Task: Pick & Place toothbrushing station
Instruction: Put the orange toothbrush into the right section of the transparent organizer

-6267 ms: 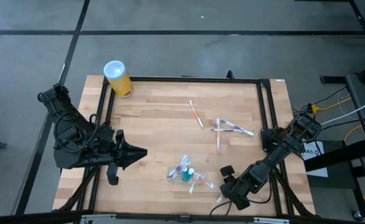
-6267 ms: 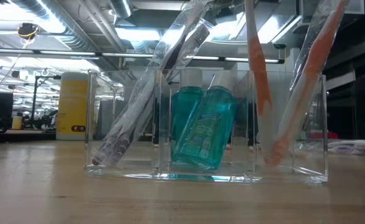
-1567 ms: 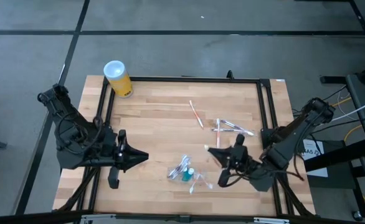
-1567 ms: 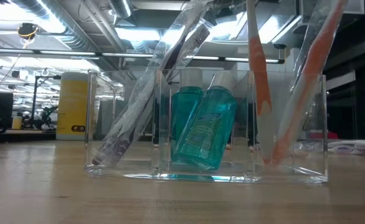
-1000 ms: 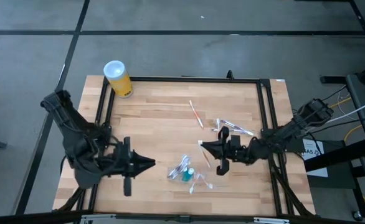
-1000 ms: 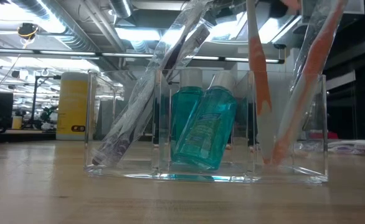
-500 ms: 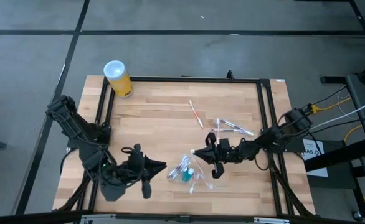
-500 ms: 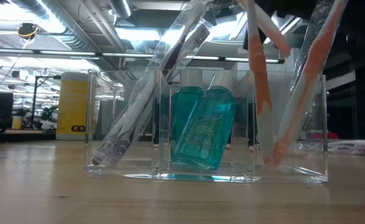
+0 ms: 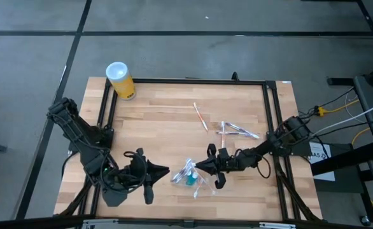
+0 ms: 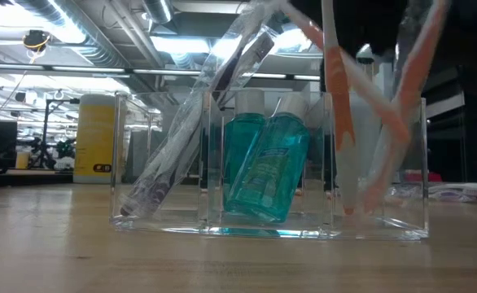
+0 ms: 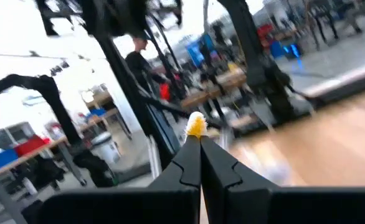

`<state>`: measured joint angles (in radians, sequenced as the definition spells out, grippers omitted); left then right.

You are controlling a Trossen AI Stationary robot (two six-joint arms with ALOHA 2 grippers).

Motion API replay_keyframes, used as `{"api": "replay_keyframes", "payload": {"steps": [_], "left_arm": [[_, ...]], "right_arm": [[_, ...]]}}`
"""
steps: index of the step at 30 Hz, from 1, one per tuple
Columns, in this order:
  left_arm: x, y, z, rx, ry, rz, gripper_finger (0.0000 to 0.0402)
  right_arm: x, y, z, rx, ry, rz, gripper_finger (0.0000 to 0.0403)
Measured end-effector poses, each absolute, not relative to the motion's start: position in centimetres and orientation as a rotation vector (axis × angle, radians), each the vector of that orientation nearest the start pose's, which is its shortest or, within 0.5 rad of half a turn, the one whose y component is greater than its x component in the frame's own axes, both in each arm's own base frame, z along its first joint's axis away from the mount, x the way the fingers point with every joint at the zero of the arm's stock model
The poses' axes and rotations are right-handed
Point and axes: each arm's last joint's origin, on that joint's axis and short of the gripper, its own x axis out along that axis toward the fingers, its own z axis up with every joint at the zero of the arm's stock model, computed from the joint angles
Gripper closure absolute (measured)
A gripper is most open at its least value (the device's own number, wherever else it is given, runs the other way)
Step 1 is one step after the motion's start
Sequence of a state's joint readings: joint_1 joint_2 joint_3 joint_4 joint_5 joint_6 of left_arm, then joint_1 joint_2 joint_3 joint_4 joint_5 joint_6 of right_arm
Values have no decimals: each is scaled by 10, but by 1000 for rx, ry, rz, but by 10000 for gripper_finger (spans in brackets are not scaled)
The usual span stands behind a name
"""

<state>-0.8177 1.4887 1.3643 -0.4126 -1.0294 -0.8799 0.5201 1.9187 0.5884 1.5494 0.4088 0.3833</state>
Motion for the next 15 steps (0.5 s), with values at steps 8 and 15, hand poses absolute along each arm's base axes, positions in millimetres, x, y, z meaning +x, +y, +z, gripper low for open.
{"api": "replay_keyframes", "payload": {"steps": [8, 15], "left_arm": [[236, -218, 353, -452, 208, 321, 368], [236, -218, 353, -463, 207, 322, 368]], "right_arm": [[251, 157, 131, 553, -83, 172, 403], [236, 175, 138, 630, -73, 256, 401]]}}
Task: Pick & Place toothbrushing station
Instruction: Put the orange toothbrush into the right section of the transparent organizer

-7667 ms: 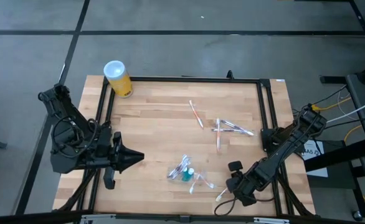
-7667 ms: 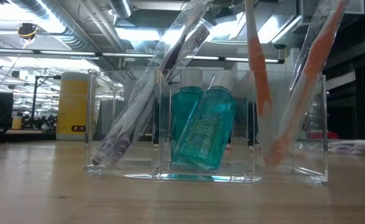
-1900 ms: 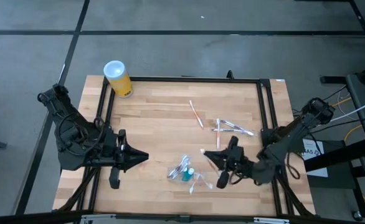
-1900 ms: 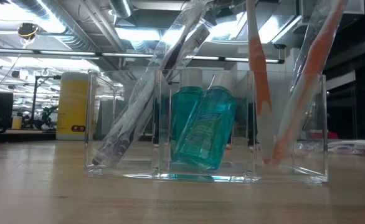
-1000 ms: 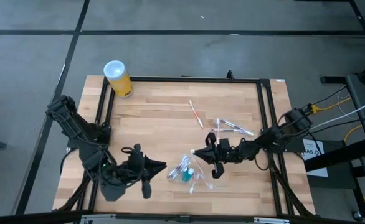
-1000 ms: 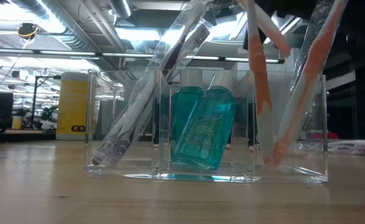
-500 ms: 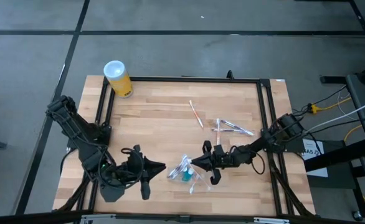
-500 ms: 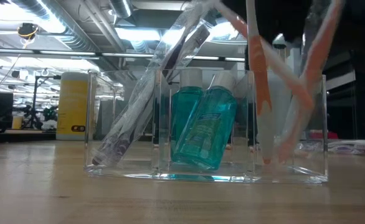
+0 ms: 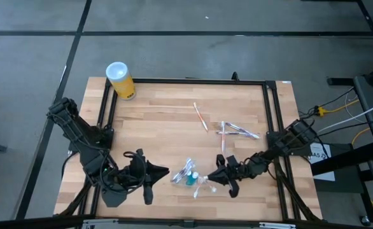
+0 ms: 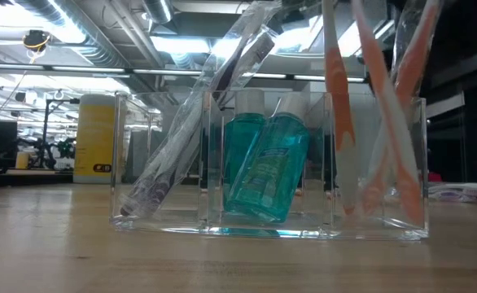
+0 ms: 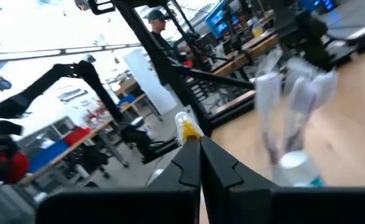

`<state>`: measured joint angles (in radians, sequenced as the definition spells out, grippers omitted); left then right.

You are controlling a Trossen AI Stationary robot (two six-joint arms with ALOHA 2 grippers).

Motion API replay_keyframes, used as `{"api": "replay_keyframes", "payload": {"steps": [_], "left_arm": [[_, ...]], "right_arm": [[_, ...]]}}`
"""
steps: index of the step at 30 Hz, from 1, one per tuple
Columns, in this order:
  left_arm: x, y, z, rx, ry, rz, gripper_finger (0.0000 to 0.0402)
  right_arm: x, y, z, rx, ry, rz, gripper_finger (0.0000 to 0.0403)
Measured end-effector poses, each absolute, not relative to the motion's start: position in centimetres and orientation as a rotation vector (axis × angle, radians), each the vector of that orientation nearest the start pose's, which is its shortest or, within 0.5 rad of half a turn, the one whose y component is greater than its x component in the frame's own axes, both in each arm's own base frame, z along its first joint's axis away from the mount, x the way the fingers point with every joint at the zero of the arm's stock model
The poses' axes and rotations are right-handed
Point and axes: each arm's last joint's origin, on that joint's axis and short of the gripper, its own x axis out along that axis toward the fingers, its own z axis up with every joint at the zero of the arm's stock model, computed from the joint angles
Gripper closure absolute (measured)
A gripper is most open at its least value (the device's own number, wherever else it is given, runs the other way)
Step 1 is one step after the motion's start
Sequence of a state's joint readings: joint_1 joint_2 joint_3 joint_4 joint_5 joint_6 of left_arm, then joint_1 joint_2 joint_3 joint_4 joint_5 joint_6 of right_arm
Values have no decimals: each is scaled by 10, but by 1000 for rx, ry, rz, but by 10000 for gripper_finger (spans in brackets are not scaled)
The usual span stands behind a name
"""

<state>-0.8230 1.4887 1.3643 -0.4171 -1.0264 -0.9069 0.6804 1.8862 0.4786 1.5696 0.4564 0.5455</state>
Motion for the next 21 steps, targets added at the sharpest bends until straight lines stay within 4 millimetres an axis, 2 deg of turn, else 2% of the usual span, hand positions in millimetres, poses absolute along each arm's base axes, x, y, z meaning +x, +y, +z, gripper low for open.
{"api": "replay_keyframes", "payload": {"steps": [9, 15, 21], "left_arm": [[236, -217, 353, -489, 207, 322, 368], [236, -217, 353, -489, 207, 322, 368], [237, -216, 353, -492, 206, 325, 368]], "right_arm": [[227, 185, 139, 851, -35, 298, 350], [228, 186, 155, 905, -91, 296, 311], [230, 173, 170, 936, -218, 57, 294]]}}
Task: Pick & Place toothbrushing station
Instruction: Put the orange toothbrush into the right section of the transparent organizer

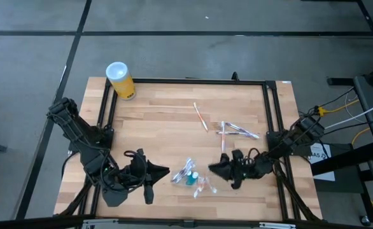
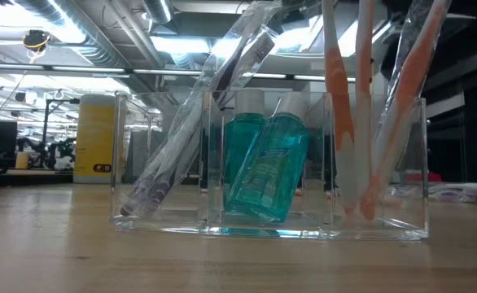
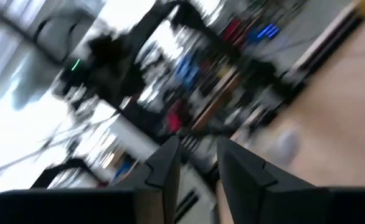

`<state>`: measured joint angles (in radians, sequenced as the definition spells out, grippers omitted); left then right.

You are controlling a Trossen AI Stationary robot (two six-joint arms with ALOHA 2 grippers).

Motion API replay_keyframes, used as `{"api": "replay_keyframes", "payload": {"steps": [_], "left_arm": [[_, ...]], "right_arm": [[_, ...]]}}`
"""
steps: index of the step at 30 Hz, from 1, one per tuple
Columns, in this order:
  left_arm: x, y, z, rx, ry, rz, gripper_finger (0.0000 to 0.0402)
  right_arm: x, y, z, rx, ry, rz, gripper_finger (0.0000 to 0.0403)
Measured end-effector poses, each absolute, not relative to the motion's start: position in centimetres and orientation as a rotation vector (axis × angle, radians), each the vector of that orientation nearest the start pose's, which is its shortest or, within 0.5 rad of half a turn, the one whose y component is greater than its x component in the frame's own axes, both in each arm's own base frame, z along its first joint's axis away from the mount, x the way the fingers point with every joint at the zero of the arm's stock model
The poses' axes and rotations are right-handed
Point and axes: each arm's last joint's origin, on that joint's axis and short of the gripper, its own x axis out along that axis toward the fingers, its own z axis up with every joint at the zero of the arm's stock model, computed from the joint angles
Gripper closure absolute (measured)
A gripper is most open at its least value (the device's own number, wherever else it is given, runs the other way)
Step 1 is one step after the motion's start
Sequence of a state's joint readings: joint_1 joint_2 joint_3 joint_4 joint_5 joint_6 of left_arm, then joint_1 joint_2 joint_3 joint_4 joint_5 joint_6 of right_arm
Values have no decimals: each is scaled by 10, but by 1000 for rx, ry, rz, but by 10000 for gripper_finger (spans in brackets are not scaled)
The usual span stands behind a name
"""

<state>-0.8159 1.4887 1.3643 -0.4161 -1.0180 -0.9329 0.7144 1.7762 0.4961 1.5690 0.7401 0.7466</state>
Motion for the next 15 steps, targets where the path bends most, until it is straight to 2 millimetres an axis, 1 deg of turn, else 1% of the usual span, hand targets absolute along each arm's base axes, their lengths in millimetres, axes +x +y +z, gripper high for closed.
{"api": "replay_keyframes", "payload": {"steps": [2, 4, 7, 9, 11, 12, 15], "left_arm": [[238, -216, 353, -492, 205, 327, 368], [238, -215, 353, -492, 202, 333, 368], [239, -214, 353, -483, 202, 336, 368], [240, -213, 354, -472, 202, 340, 368], [241, -210, 354, -460, 202, 343, 368], [241, -209, 355, -453, 202, 343, 368], [241, -201, 362, -440, 197, 343, 368]], "right_arm": [[231, 166, 174, 942, -248, -41, 296], [234, 158, 181, 935, -265, -97, 300], [241, 144, 194, 875, -266, -116, 306], [250, 134, 209, 804, -244, -93, 309], [264, 122, 227, 727, -168, -48, 310], [272, 116, 236, 689, -102, -31, 310], [293, 93, 263, 584, 168, -51, 310]]}}
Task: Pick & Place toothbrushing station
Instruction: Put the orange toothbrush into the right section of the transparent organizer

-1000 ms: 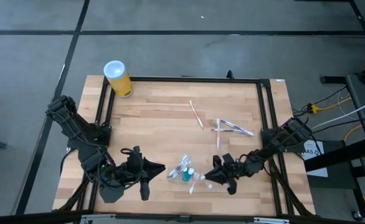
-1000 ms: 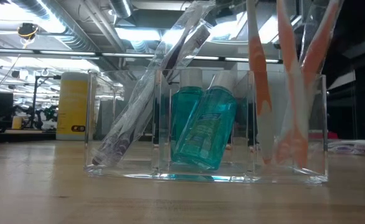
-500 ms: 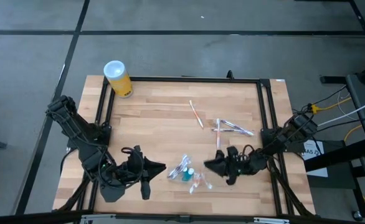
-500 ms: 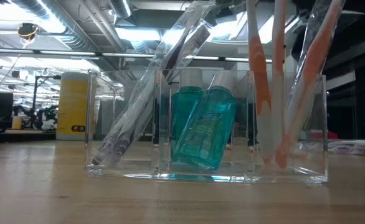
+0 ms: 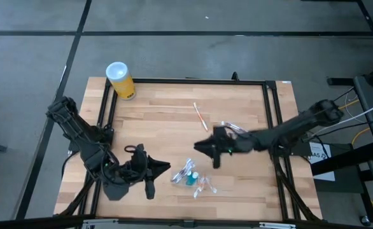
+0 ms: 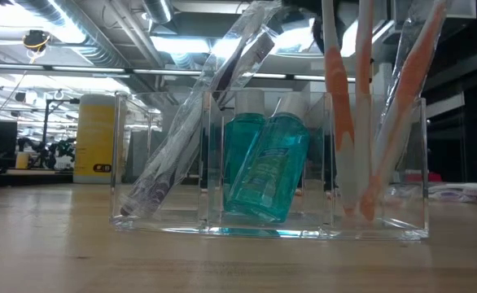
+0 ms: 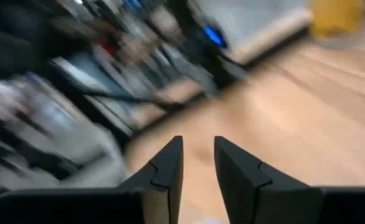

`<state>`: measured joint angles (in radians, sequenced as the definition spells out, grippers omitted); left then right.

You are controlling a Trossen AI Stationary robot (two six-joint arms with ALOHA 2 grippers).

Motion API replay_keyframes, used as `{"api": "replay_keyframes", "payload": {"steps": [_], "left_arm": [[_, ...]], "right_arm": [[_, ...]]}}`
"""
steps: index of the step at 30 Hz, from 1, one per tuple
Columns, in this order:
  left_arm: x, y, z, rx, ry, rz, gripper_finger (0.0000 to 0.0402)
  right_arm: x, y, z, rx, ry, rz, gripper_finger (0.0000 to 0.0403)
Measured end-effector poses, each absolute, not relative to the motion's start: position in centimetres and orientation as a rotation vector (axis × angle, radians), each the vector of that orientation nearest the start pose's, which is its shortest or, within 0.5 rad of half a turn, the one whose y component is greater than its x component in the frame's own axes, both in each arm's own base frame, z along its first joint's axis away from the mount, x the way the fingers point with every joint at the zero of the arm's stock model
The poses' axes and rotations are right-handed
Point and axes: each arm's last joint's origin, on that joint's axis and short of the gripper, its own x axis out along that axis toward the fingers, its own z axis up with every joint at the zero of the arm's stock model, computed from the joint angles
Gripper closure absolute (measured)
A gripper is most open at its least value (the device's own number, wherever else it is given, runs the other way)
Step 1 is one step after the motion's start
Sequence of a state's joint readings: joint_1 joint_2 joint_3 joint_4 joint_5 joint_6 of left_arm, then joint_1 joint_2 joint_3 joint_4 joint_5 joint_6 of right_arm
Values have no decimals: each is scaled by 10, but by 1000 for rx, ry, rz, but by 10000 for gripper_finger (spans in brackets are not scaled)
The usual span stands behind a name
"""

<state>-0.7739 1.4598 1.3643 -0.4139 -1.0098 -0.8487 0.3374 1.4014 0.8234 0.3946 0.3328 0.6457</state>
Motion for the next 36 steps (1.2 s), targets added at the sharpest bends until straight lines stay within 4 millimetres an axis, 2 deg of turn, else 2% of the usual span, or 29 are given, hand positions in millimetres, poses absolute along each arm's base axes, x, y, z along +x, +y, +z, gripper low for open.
{"api": "replay_keyframes", "payload": {"steps": [5, 8, 14, 20, 28, 36], "left_arm": [[231, -185, 380, -403, 149, 373, 368], [218, -174, 394, -362, 105, 416, 368], [184, -153, 415, -320, 80, 426, 368], [167, -138, 429, -264, 125, 295, 368], [180, -110, 432, -259, 137, 340, 368], [193, -91, 433, -307, 127, 389, 368]], "right_arm": [[302, 34, 307, 446, 523, -294, 310], [303, -7, 312, 443, 642, -393, 310], [300, -81, 284, 624, 787, -430, 310], [313, -126, 255, 759, 793, -309, 310], [334, -165, 198, 735, 991, -308, 312], [358, -200, 166, 714, 1060, -321, 312]]}}
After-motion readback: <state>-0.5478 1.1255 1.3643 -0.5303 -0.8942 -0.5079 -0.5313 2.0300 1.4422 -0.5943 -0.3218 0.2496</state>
